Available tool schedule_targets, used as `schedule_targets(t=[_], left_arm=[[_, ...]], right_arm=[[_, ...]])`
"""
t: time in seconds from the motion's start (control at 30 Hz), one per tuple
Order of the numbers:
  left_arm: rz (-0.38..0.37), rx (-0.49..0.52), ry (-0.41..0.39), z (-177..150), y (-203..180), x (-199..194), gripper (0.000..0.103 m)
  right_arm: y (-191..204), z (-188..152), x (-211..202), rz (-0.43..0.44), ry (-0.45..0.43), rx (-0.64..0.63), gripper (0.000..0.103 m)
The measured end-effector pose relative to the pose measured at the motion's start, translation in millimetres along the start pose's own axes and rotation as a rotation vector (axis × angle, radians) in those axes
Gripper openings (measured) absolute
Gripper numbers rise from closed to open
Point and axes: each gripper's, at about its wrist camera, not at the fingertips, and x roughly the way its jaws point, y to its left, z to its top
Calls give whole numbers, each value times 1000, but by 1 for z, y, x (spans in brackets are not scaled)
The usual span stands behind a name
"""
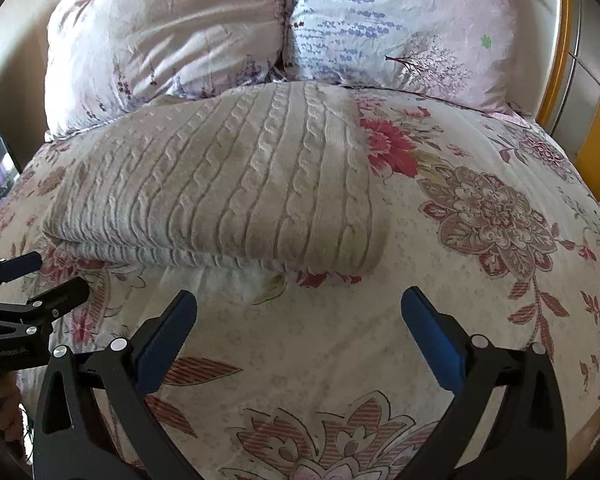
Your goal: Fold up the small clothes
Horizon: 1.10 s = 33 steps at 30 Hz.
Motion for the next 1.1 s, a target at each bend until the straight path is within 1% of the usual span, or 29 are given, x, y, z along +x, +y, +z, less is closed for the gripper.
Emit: schedule_targets(t=[0.1, 0.23, 1.1], left_arm=[[22, 3, -2, 0, -3, 0, 101], [23, 0, -4, 0, -3, 0, 101], [23, -1, -5, 0, -3, 0, 101]], right_arm=[[0, -1, 2, -7, 17, 3, 102], [2, -1, 7, -27, 50, -5, 102], [0, -1, 8, -21, 55, -1, 102]])
